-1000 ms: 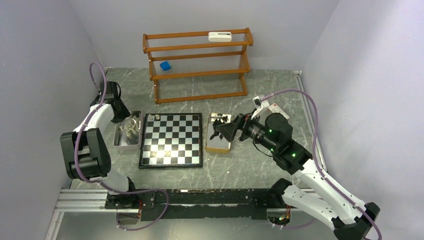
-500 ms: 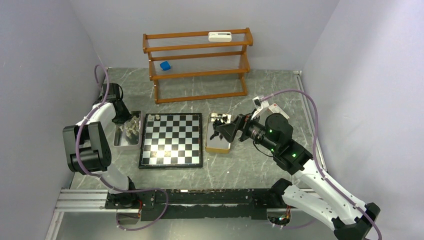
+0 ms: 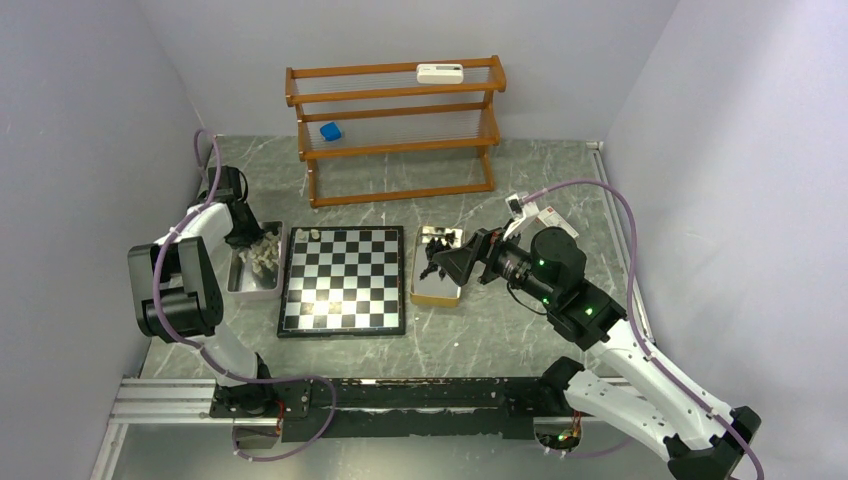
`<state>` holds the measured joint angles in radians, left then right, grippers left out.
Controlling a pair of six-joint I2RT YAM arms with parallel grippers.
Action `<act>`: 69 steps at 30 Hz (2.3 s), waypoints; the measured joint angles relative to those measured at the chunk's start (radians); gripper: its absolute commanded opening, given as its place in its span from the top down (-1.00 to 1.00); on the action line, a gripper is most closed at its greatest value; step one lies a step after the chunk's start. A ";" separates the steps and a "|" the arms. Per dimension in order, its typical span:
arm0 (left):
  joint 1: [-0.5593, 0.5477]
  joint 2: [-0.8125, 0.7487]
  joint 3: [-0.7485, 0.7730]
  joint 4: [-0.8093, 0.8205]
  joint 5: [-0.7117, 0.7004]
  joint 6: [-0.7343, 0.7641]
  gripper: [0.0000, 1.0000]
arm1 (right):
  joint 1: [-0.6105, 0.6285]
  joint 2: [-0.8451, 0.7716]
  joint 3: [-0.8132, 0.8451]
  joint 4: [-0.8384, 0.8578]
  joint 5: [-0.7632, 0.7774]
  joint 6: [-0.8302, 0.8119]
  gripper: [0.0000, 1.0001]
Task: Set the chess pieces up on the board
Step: Pick up the chess piece from the storage box, then place the chess piece on the chessboard.
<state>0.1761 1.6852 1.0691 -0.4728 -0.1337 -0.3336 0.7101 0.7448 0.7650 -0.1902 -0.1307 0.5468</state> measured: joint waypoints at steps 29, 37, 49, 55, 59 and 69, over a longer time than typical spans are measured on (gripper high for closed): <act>0.000 -0.084 0.006 -0.053 -0.005 0.004 0.73 | 0.000 -0.018 -0.023 -0.013 0.014 0.000 -0.92; 0.000 -0.174 0.006 -0.060 -0.009 0.005 0.77 | 0.000 -0.013 -0.023 -0.014 0.014 -0.005 -0.92; -0.165 -0.278 0.044 -0.100 -0.012 0.011 0.76 | 0.000 -0.048 -0.024 -0.024 0.032 -0.006 -0.91; -0.371 -0.273 0.087 -0.102 -0.026 0.009 0.76 | 0.000 -0.049 -0.023 -0.048 0.060 -0.010 -0.91; -0.452 -0.226 0.139 -0.097 -0.044 0.006 0.79 | 0.000 -0.058 -0.023 -0.053 0.072 -0.013 -0.91; -0.533 -0.057 0.155 -0.076 -0.068 -0.008 0.78 | 0.000 -0.069 -0.023 -0.063 0.100 -0.016 -0.91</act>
<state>-0.3573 1.6279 1.2240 -0.5488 -0.2012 -0.3412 0.7101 0.6758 0.7422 -0.2527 -0.0311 0.5312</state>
